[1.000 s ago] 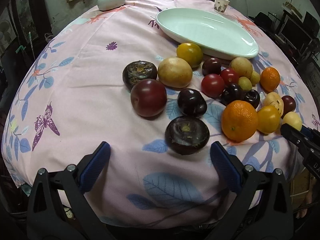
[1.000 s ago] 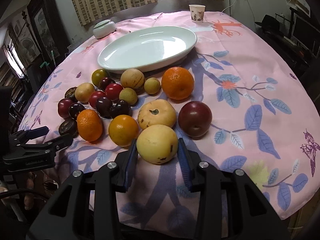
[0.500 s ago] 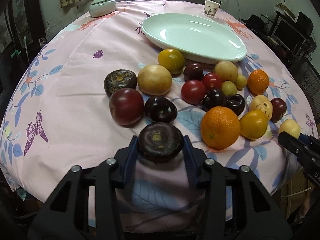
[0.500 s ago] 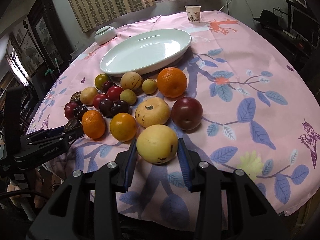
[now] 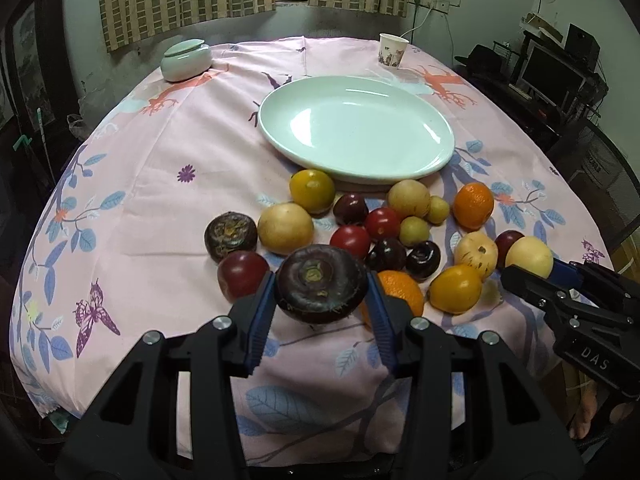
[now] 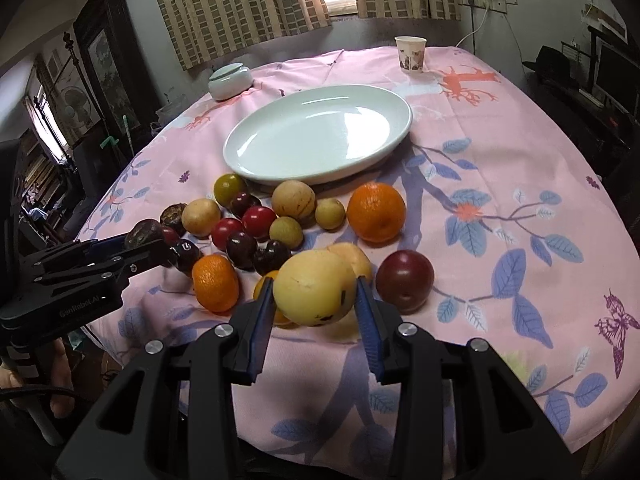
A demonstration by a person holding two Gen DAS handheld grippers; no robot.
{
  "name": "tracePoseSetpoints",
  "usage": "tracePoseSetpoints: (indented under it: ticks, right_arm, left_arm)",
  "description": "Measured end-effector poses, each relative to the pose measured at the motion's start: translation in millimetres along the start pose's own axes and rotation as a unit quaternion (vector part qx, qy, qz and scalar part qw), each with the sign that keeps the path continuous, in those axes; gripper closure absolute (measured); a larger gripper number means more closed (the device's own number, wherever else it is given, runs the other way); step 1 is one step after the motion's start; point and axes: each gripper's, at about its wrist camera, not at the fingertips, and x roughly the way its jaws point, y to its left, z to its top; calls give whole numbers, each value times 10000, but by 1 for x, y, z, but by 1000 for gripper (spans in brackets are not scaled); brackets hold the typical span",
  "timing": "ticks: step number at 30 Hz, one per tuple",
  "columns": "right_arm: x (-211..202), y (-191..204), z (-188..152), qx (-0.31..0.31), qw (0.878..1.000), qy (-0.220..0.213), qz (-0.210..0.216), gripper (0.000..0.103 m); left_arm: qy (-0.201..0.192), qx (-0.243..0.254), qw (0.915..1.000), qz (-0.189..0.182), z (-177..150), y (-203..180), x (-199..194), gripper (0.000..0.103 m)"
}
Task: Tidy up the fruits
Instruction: 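Carry both fruits over the white plate and open both tools to release them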
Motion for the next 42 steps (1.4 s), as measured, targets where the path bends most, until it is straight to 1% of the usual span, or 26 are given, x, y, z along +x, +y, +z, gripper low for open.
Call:
tracePoseSetpoints:
  ticks: [6,9,10,12,14,16,18,19,21,24,26,29,34,38,39,41,42]
  right_arm:
    - [15,3,12,13,9999,76,138,63]
    - [20,2,30,-42,9996,134,234,63]
    - [21,2,39,-78,9995,143,273,63]
    - [23,-2,62,-84,9992,106,368,63]
    - [26,-1,87,-275,9993,-50,231,63]
    - [33,0,109,-436,9988,-158,139,63]
    - [44,-4,132,-514,9985,-118,129,63]
    - [54,-6,147,-549,9984,-68,95,63]
    - [71,-10,165,-587,9983,13,57,63]
    - [105,-20,192,-613,9979,197,7,63]
    - [131,-26,206,-625,9971,439,2,63]
    - [166,-37,216,-471,9958,786,52,63]
    - [195,-42,217,-437,9940,1000,42,63]
    - [206,-45,216,-428,9931,1092,-4,63]
    - [208,-46,216,-430,9929,1111,-20,61]
    - [207,-47,216,-436,9932,1076,-55,44]
    - [204,-46,217,-451,9938,1015,-88,37]
  left_arm:
    - [37,181,9998,-77,19,-5,10,58]
    - [100,263,9995,-159,39,-2,15,58]
    - [106,305,9994,-158,51,-1,18,57]
    - [37,407,9992,-39,78,1,24,57]
    - [28,406,9992,-13,106,3,34,57]
    - [86,313,9995,-63,135,9,49,57]
    - [205,189,9995,-114,162,13,67,57]
    - [247,141,9996,-87,173,14,76,57]
    - [284,94,9995,-53,196,13,94,57]
    - [420,45,9991,-24,221,8,124,57]
    - [603,-89,9981,-4,231,9,148,57]
    - [839,-289,9960,-80,238,12,179,57]
    - [1048,-229,9941,-157,236,6,208,57]
    - [1066,-269,9938,-161,235,7,218,56]
    - [1015,-303,9943,-142,236,8,217,53]
    - [895,-344,9953,-131,237,10,213,45]
    - [832,-346,9958,-143,237,10,210,37]
